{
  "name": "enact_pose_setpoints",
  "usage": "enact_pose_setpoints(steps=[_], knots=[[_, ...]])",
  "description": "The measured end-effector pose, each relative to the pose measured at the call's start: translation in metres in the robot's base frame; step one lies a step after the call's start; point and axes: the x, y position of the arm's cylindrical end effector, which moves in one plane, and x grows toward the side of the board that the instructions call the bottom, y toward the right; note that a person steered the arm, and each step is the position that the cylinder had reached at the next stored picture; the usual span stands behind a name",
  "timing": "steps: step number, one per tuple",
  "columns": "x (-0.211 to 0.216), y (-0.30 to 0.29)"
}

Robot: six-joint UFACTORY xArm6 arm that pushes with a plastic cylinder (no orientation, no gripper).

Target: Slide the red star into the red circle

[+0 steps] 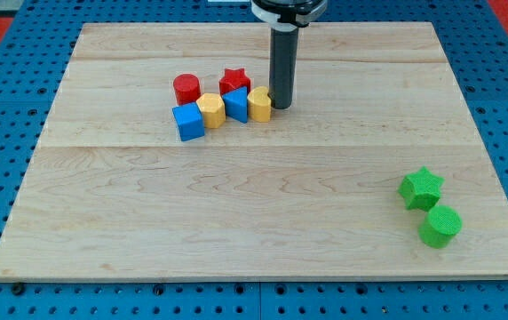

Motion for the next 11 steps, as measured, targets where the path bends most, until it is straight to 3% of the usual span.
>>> enact_pose_setpoints(steps=[2,3,4,5,6,7,8,9,10,11], knots=[[0.044,0.008],[0.015,0.024],[-0.045,0.022],[-0.041,0.013],[-0.006,0.005],[-0.004,0.007],[-0.038,0.003],[-0.037,-0.04],[-0.015,-0.07],[0.001,-0.052]])
